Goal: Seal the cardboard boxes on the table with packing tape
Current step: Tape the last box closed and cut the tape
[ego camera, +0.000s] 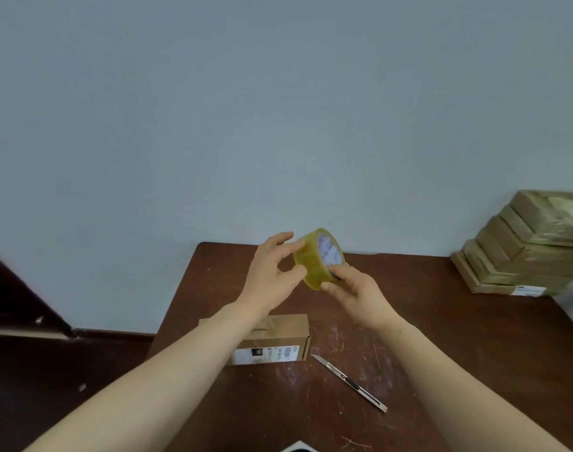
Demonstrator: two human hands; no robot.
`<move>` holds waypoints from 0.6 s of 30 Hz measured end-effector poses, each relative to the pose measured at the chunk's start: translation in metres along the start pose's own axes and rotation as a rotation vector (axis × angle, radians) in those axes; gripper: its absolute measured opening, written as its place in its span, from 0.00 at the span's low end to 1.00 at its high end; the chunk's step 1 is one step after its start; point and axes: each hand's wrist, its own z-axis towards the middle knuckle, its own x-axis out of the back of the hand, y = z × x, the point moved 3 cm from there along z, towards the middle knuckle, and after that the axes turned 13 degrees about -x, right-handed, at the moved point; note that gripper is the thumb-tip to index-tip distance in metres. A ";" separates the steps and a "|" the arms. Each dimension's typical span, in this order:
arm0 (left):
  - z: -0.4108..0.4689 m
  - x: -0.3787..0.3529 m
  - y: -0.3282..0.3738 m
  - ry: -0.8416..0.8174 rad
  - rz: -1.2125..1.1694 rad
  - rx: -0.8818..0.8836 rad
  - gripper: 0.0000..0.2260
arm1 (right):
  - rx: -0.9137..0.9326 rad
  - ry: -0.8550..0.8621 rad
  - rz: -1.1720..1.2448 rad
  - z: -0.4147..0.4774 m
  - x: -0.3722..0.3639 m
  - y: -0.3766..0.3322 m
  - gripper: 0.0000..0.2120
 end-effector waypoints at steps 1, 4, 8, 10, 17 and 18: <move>0.000 0.001 0.001 0.012 0.004 -0.022 0.16 | -0.005 -0.001 0.002 0.000 0.000 -0.001 0.09; 0.001 0.005 0.003 0.028 0.007 -0.067 0.11 | -0.003 -0.008 0.003 0.001 0.001 -0.005 0.06; 0.007 0.013 0.005 0.087 -0.089 -0.045 0.06 | -0.018 -0.071 0.042 0.001 0.003 -0.016 0.06; 0.011 0.017 0.007 0.078 -0.116 -0.059 0.06 | -0.031 -0.122 0.090 0.002 0.004 -0.026 0.08; 0.022 0.034 0.007 0.149 -0.364 0.059 0.01 | -0.112 -0.224 0.297 0.006 0.007 -0.064 0.06; 0.023 0.036 0.006 0.156 -0.374 0.076 0.02 | -0.118 -0.226 0.310 0.007 0.005 -0.067 0.06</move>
